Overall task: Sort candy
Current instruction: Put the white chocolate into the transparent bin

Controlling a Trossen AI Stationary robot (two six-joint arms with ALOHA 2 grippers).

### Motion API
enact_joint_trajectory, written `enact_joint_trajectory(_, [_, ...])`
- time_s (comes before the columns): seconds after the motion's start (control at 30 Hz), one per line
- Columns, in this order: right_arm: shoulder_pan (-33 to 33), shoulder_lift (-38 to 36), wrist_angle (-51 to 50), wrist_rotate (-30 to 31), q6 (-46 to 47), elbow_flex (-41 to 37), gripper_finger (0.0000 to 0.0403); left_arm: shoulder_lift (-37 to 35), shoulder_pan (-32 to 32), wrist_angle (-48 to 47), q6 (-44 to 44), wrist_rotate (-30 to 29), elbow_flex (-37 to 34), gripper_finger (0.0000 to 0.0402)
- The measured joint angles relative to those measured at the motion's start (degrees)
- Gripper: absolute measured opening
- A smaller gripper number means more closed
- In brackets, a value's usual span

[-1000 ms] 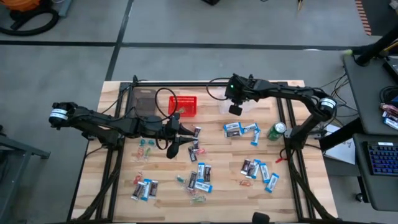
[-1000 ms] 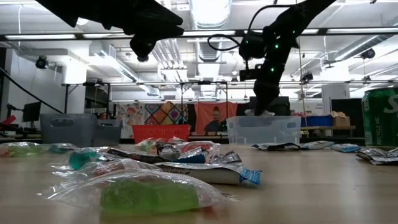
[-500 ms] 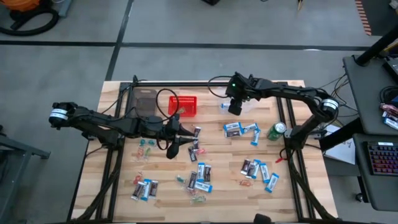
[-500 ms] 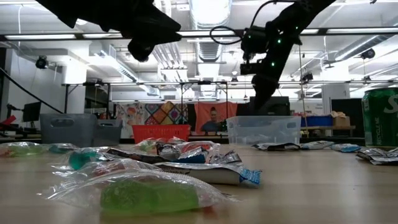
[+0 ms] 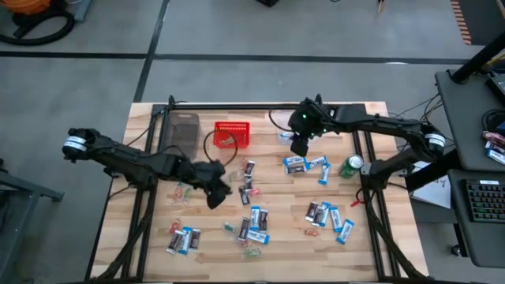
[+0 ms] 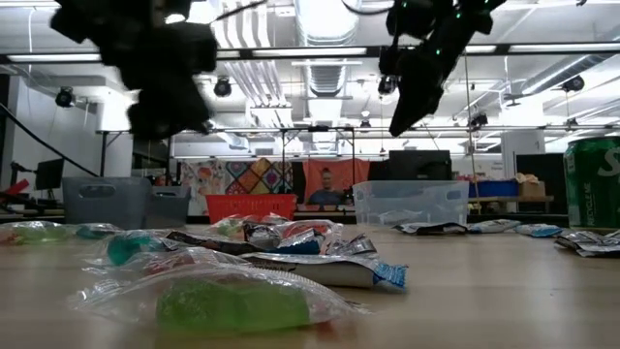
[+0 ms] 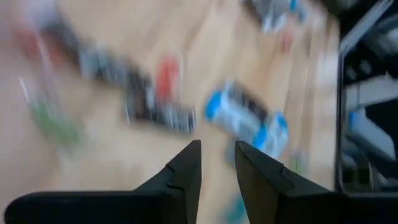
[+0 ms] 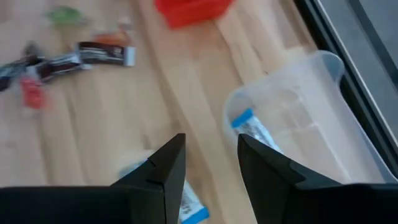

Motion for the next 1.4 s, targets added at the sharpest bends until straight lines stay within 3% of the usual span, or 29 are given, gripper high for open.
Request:
enact_joint_trajectory(0.17, [4.0, -1.6, 0.2, 0.0, 0.6, 0.0, 0.0140, 0.0, -6.4, -7.0, -13.1, 2.2, 0.0, 0.0078])
enact_joint_trajectory(0.37, [7.0, -1.6, 0.7, 0.5, 1.4, 0.0, 0.0141, 1.0, -14.8, -7.6, -27.0, 2.2, 0.0, 0.0078])
enact_joint_trajectory(0.83, [8.0, -1.6, 1.1, 0.5, 1.4, 0.0, 0.0138, 6.2, -29.1, -11.0, -54.6, 3.1, 0.7, 0.0077])
enact_joint_trajectory(1.13, [8.1, -1.6, 1.1, 0.5, 1.4, 0.0, 0.0141, 13.9, -32.1, -26.2, -55.2, 3.0, 13.3, 0.0077])
enact_joint_trajectory(1.4, [8.1, -1.6, 1.1, 0.5, 1.3, 0.0, 0.0142, 20.1, -32.5, -30.8, -56.8, 4.7, 16.1, 0.0080])
